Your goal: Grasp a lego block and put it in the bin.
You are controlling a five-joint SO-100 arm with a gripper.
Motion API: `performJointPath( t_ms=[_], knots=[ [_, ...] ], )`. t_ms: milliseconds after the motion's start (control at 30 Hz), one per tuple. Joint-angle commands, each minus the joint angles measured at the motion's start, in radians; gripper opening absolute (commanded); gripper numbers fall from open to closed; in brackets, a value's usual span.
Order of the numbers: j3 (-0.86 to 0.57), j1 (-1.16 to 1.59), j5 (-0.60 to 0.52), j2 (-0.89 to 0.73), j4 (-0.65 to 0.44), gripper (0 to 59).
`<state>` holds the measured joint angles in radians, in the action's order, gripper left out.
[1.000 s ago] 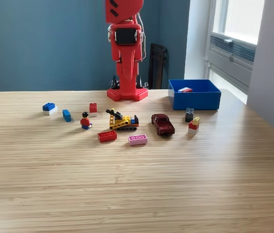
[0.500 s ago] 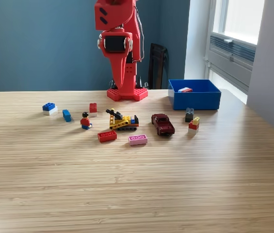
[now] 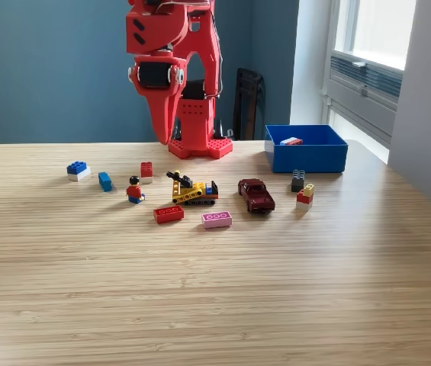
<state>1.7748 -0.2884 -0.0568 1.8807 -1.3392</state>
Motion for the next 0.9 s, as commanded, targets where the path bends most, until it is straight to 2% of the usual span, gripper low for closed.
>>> performJointPath(
  t_ms=[33, 333, 700, 900],
  knots=[
    [-0.012, -0.049, 0.018, 0.071, 0.015, 0.1],
    [0.028, -0.224, 0.021, 0.078, 0.057, 0.1],
    [0.083, -0.565, -0.107, 0.081, 0.058, 0.1],
    [0.15, -0.667, -0.061, 0.081, 0.057, 0.3]
  ],
)
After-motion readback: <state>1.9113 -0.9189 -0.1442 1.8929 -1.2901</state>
